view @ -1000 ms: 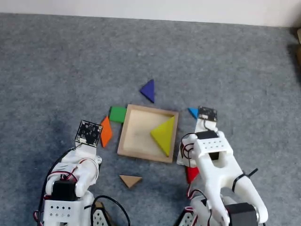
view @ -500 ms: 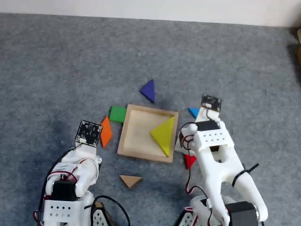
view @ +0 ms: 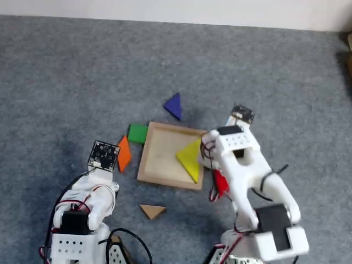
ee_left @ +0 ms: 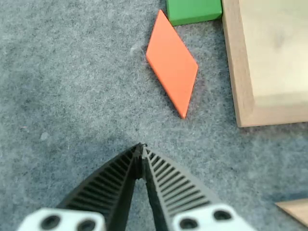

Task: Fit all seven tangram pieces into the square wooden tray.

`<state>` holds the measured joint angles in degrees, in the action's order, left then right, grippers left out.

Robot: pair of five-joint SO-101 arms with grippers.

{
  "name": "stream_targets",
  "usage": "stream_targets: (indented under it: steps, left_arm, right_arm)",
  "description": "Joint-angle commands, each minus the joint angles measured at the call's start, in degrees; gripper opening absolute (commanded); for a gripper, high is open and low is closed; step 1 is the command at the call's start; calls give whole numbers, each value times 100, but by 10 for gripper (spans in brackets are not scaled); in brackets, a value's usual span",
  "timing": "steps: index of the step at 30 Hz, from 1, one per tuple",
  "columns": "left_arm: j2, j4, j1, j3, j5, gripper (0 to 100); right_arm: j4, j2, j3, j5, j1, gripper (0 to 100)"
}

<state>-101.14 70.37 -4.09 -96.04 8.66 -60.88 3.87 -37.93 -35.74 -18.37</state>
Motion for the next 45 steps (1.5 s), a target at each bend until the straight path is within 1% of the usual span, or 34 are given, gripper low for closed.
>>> stream_targets:
  steps: [1, 3, 6, 9, 45]
  left_arm:
    - [-303, 35, -75, -119, 44, 6]
    - [-303, 35, -75, -119, 44, 6]
    - [-303, 35, -75, -119, 44, 6]
    - [-303, 35, -75, -119, 44, 6]
    - [-303, 35, -75, -119, 44, 6]
  right_arm:
    - [-66, -57, 497, -79, 66, 328]
    - [-57, -75, 532, -88, 75, 328]
    - [-40, -92, 532, -185, 277, 328]
    - [145, -101, 497, -167, 391, 328]
    - [215, -119, 277, -193, 418, 328]
